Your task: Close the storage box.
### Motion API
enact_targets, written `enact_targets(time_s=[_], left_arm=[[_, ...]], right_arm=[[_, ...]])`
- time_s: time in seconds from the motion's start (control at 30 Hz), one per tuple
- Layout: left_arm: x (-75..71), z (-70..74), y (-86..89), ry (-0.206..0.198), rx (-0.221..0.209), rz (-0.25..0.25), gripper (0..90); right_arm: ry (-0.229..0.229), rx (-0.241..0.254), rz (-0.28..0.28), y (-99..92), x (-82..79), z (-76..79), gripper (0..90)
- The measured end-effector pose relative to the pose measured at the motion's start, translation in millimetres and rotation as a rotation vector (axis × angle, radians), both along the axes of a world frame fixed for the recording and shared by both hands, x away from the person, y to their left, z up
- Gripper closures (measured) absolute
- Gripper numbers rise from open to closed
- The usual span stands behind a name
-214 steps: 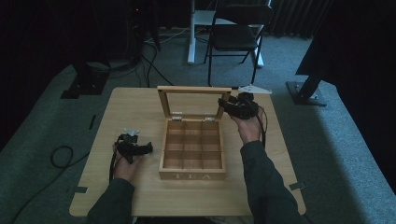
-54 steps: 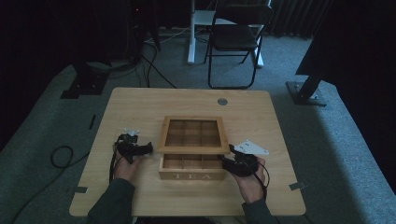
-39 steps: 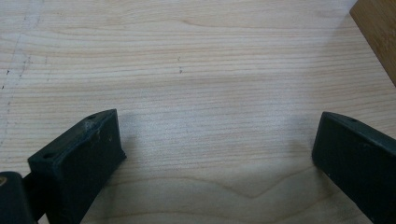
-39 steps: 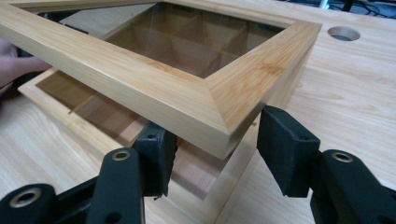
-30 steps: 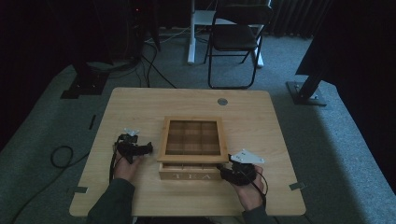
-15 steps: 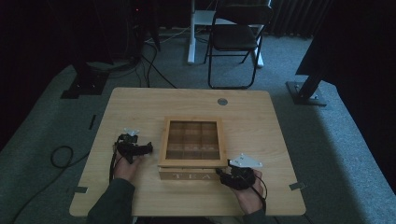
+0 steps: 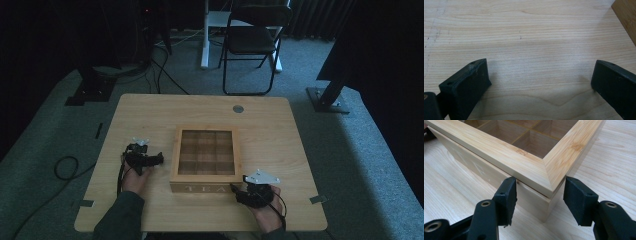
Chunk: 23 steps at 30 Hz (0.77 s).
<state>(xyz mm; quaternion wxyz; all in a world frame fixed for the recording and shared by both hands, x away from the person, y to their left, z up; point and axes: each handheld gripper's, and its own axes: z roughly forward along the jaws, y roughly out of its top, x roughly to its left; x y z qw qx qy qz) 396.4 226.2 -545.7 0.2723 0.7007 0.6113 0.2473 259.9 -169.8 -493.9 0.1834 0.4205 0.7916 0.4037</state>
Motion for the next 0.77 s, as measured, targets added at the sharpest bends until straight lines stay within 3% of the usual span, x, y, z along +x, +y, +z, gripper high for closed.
enact_targets(time_s=[0.1,0.33,0.77], left_arm=[[0.0,0.0,0.0,0.000,0.000,0.000,1.6],[-0.1,0.1,0.1,0.001,0.002,-0.001,1.6],[-0.1,0.1,0.2,0.001,0.002,-0.001,1.6]], right_arm=[[-0.007,0.018,0.001,-3.3,-2.7,1.0,42.0],[-0.087,0.069,-0.019,-17.4,-8.0,20.7,40.3],[-0.192,0.093,-0.113,-41.9,17.4,63.9,39.6]])
